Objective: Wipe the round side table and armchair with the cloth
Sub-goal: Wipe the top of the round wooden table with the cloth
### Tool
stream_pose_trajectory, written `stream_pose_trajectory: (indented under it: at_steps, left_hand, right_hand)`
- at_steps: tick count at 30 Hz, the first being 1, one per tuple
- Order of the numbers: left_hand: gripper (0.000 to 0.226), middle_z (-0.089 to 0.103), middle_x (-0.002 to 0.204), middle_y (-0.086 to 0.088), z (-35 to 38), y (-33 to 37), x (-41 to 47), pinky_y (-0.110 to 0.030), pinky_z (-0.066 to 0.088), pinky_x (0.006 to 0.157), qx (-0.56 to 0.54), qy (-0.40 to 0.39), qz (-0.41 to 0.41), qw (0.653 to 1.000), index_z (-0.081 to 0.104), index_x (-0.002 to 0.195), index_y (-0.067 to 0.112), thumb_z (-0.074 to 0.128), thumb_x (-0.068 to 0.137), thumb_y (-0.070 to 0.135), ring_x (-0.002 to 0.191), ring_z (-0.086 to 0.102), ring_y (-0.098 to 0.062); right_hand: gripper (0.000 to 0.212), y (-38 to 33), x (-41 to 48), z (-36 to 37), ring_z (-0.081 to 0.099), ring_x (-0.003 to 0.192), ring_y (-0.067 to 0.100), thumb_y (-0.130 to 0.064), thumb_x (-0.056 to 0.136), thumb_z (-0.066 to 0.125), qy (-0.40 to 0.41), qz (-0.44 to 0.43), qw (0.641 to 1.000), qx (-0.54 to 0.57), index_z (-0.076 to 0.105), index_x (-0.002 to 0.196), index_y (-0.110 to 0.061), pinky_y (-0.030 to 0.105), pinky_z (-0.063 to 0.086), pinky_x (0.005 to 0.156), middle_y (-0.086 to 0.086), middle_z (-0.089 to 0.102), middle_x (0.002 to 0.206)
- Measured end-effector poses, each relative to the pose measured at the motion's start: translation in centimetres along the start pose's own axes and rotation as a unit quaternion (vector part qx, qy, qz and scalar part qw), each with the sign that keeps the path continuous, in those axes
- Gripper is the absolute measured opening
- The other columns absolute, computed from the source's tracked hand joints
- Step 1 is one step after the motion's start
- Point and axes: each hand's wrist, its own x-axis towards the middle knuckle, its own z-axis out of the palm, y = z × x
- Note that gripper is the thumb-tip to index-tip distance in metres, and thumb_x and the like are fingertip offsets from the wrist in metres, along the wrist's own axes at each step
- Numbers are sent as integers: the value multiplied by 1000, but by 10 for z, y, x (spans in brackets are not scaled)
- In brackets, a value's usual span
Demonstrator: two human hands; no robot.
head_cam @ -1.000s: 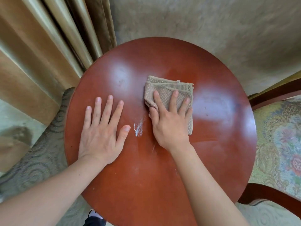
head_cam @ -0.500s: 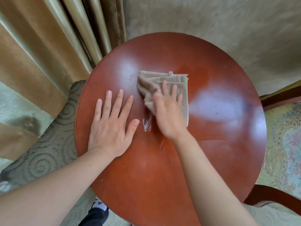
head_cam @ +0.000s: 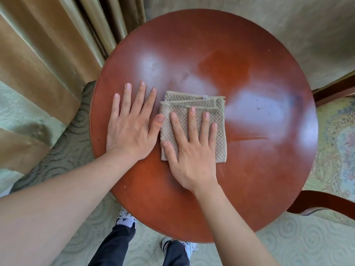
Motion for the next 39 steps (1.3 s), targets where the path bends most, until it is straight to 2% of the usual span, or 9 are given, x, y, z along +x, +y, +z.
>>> stream_pose_trajectory:
  at_steps: [11, 15, 18, 20, 23, 26, 29, 33, 39]
  left_hand:
    - [76, 9, 170, -7, 1, 2, -4, -51, 3, 125, 3, 14, 3, 1000, 13, 161, 22, -8, 99, 60, 156, 2, -33]
    - [76, 7, 170, -8, 1, 5, -5, -50, 1, 125, 11, 10, 3, 1000, 11, 161, 21, -9, 99, 60, 156, 0, -33]
    - [75, 5, 170, -7, -1, 6, -3, -50, 0, 125, 13, 8, 2, 1000, 10, 161, 21, -7, 99, 60, 156, -2, -33]
    - [75, 4, 170, -7, -1, 5, -4, -50, 0, 125, 11, 6, 0, 1000, 9, 161, 22, -7, 99, 60, 156, -3, -32]
    - [75, 5, 170, -6, 0, 4, -4, -51, 1, 125, 11, 7, -2, 1000, 9, 161, 22, -7, 99, 61, 156, -3, -32]
    - [73, 5, 170, -7, 1, 3, -2, -51, 1, 125, 11, 10, 0, 1000, 9, 161, 22, -5, 100, 60, 156, -3, -32]
    - [71, 6, 170, -7, 4, 2, -2, -51, 1, 125, 12, 17, 2, 1000, 10, 161, 22, -1, 102, 59, 156, -2, -32]
    - [71, 8, 170, -7, 8, 0, -1, -50, 1, 125, 20, 26, -1, 999, 12, 161, 22, -2, 102, 59, 155, -1, -33]
    - [73, 10, 169, -9, 7, 3, 1, -52, 2, 125, 12, 29, 0, 1000, 14, 160, 21, -2, 101, 60, 155, 2, -36]
  right_hand:
    - [55, 11, -92, 14, 4, 153, 38, -51, 105, 24, 21, 75, 997, -4, 23, 157, -35, 57, 10, 122, 6, 15, 167]
    - [45, 21, -116, 7, 16, 153, 20, -35, 105, 33, 73, 128, 971, 186, 43, 149, -31, 44, 12, 123, -6, 35, 160]
    - [40, 33, -106, -19, 63, 113, 18, -48, 99, 38, 157, 281, 860, 397, 70, 115, -31, 31, 46, 100, -12, 73, 115]
    - [41, 56, -84, -43, 64, 77, 13, -53, 94, 47, 236, 402, 690, 554, 74, 85, -25, 25, 50, 70, -11, 73, 83]
    - [41, 104, -47, -79, 72, 98, 7, -42, 103, 48, 282, 438, 535, 665, 79, 92, -19, 26, 54, 86, -4, 79, 101]
    - [43, 136, -8, -102, 67, 112, 9, -42, 103, 44, 343, 409, 599, 596, 71, 119, -12, 31, 50, 103, 0, 75, 118]
    - [51, 152, 31, -103, 63, 111, 12, -41, 102, 36, 344, 360, 744, 446, 64, 129, -7, 20, 46, 100, 8, 68, 126]
    - [51, 161, 60, -64, 16, 152, 32, -40, 108, 23, 116, 292, 924, 220, 41, 152, -20, 38, 7, 124, 10, 29, 163]
    - [49, 155, 31, -46, -9, 153, 35, -44, 107, 25, 47, 245, 958, 143, 33, 154, -34, 45, -9, 122, 1, 6, 169]
